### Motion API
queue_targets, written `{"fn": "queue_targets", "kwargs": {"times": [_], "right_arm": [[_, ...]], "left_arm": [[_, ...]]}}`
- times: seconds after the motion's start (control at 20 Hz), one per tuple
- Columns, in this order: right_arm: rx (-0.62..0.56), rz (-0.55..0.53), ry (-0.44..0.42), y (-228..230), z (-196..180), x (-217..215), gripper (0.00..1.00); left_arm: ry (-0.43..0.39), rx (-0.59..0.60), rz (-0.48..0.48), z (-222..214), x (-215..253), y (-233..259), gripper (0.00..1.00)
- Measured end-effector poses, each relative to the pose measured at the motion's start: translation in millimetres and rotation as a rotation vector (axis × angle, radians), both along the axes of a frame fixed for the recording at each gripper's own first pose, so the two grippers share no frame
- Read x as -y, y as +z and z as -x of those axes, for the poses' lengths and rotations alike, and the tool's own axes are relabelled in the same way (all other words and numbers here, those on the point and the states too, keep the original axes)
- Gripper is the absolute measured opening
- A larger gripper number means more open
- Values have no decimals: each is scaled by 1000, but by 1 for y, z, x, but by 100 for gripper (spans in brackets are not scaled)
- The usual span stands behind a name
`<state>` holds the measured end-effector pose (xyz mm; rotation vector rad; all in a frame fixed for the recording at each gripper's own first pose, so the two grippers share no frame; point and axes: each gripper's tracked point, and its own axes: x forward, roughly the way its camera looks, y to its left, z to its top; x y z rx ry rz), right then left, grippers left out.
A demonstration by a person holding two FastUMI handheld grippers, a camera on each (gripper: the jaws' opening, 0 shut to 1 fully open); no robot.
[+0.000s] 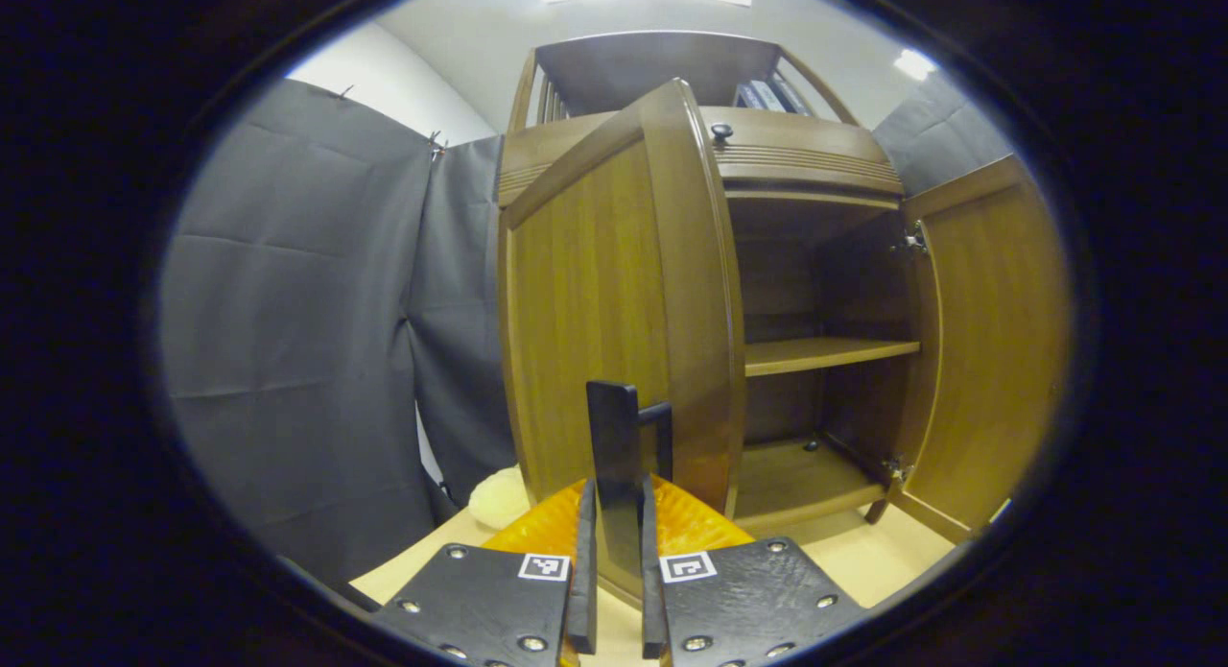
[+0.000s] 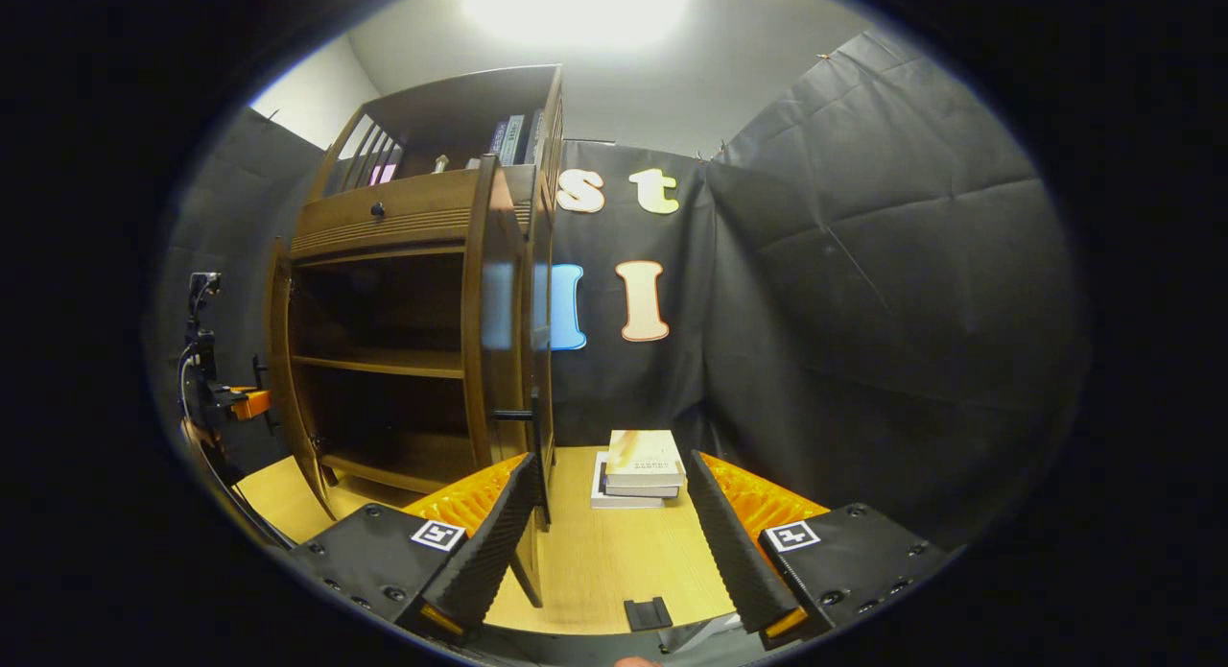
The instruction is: Open the right door of the double-door shoe cabinet with the right hand, and open the left door with the left hand.
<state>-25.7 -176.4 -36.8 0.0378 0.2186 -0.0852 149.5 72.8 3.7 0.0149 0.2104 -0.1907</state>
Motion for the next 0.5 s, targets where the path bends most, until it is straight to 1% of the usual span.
{"fn": "queue_targets", "kwargs": {"times": [0.1, 0.2, 0.35, 0.5], "right_arm": [[5, -16, -5, 4, 5, -15, 97], [4, -8, -15, 5, 10, -25, 98], [14, -17, -18, 12, 19, -47, 96], [12, 6, -12, 15, 25, -69, 98]], "left_arm": [[-12, -7, 8, -3, -4, -4, 20], [-28, -8, 14, -5, -8, 2, 20], [-62, -2, 9, -3, -12, 3, 20], [-75, -2, 9, -6, -20, 11, 19]]}}
